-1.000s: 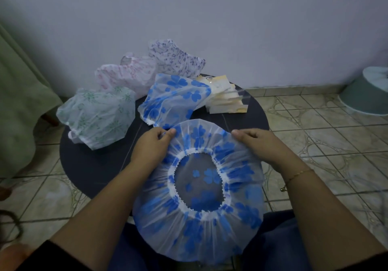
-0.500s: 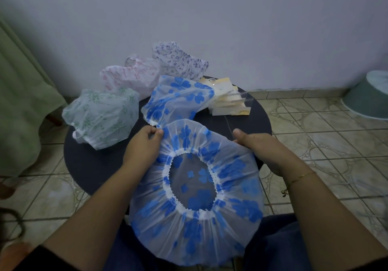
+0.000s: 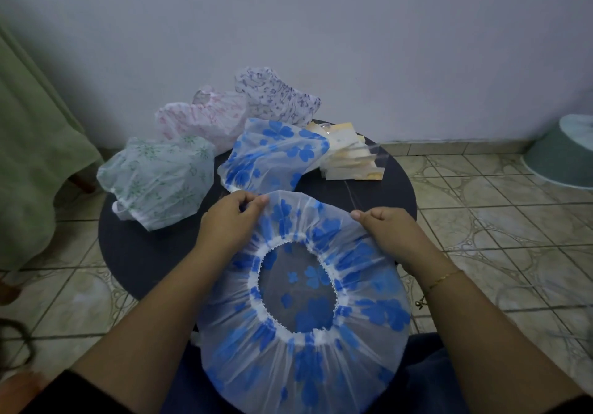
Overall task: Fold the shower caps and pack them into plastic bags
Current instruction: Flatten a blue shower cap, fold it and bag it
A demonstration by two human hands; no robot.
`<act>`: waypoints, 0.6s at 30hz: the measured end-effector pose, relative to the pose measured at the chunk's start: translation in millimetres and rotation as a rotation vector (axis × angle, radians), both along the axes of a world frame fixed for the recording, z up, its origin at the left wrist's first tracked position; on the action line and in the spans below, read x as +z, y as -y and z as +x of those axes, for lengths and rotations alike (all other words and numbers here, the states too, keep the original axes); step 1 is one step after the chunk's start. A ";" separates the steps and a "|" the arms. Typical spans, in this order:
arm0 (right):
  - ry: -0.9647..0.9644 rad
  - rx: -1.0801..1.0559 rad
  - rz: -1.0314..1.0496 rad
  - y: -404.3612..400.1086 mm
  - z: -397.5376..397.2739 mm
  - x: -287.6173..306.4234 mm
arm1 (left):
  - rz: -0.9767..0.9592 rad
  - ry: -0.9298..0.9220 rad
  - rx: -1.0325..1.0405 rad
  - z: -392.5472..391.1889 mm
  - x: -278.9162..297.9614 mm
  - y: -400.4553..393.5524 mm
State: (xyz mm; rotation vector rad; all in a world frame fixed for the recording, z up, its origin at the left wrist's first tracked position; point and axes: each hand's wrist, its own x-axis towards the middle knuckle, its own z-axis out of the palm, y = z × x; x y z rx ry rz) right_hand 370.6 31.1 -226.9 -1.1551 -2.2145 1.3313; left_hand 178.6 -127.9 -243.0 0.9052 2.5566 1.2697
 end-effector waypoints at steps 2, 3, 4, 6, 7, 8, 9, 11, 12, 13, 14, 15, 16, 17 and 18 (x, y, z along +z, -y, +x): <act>-0.038 -0.062 -0.032 -4.0 -1.7 -0.2 | 0.025 0.040 0.013 -3.2 -1.2 -0.3; -0.051 -0.084 -0.044 -5.6 -2.7 -0.2 | 0.028 0.051 0.016 -3.3 -0.8 -0.2; -0.043 -0.098 -0.041 -7.6 -4.2 -0.6 | 0.027 0.054 0.014 -3.0 -0.6 -0.4; 0.016 -0.113 0.003 -9.8 -7.8 -0.4 | 0.022 0.049 0.003 -1.0 -0.3 -1.0; 0.033 -0.117 0.030 -9.9 -9.0 0.6 | 0.015 0.046 0.001 0.3 -0.4 -0.8; 0.033 -0.112 0.040 -9.7 -9.3 1.9 | 0.013 0.042 -0.001 0.9 -1.3 -0.5; 0.019 -0.092 0.033 -9.2 -8.6 3.5 | 0.010 0.038 -0.005 1.2 -1.7 0.2; -0.026 -0.023 -0.035 -7.7 -4.5 6.2 | 0.005 0.033 -0.012 0.3 -2.9 0.5; -0.049 0.009 -0.071 -6.9 -2.7 7.0 | 0.004 0.030 -0.018 -0.4 -3.0 0.6; -0.075 0.018 -0.097 -6.3 -1.7 7.3 | -0.002 0.022 -0.024 -0.8 -2.6 1.0; -0.096 -0.012 -0.120 -7.9 -1.8 5.5 | -0.011 0.009 -0.026 -0.9 -2.2 0.5; -0.120 -0.069 -0.149 -10.4 -2.7 3.3 | -0.020 -0.005 -0.026 -0.5 -1.7 -0.1; -0.142 -0.128 -0.174 -12.6 -3.9 0.8 | -0.029 -0.016 -0.027 -0.1 -1.9 -1.0; -0.155 -0.169 -0.183 -14.0 -4.9 -0.6 | -0.037 -0.019 -0.025 1.0 -2.4 -1.8; -0.154 -0.185 -0.173 -14.8 -5.6 -1.4 | -0.045 -0.017 -0.020 2.1 -2.8 -2.7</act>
